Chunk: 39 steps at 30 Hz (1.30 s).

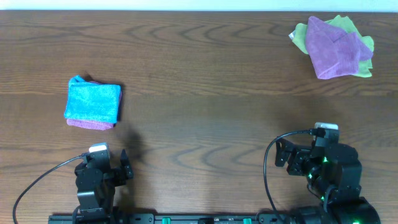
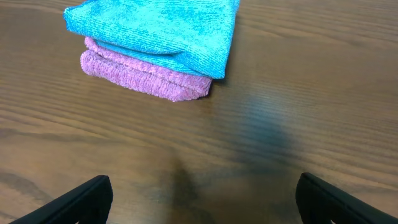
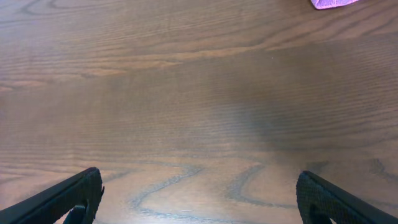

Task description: Fold the cloth

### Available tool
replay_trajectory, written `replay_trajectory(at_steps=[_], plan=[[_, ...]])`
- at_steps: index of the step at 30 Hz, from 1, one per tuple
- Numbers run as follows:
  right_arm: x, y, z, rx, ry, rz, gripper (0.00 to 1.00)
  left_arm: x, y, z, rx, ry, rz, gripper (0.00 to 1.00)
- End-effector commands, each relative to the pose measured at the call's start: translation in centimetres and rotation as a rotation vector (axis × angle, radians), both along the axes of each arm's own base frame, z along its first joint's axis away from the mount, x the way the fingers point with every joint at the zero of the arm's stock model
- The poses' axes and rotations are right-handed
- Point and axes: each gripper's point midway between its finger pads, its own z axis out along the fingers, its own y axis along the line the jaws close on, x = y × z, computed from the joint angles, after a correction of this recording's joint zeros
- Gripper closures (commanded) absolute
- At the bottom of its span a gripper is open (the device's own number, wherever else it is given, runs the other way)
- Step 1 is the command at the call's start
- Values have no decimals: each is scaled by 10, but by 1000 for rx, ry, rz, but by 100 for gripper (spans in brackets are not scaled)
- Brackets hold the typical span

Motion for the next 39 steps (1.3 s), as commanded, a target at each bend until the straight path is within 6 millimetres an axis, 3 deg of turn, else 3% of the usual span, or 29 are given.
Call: replay_trajectory(at_steps=[1, 4, 8, 18, 23, 28, 39], plan=[[0, -2, 0, 4, -1, -17, 1, -2, -3, -5, 5, 17, -26, 5], [-4, -3, -2, 10, 8, -24, 1, -2, -3, -5, 5, 17, -26, 5], [-9, -21, -7, -108, -41, -44, 1, -2, -3, -5, 5, 17, -25, 4], [-14, -12, -76, -243, -138, 136, 1, -2, -3, -5, 5, 17, -25, 5], [-15, -11, -96, -275, -128, 166, 1, -2, -3, -5, 5, 17, -26, 5], [-15, -11, -106, -326, -139, 216, 1, -2, -3, -5, 5, 17, -26, 5], [-14, -15, -104, -383, -151, 228, 1, -2, -3, -5, 5, 17, -25, 5]])
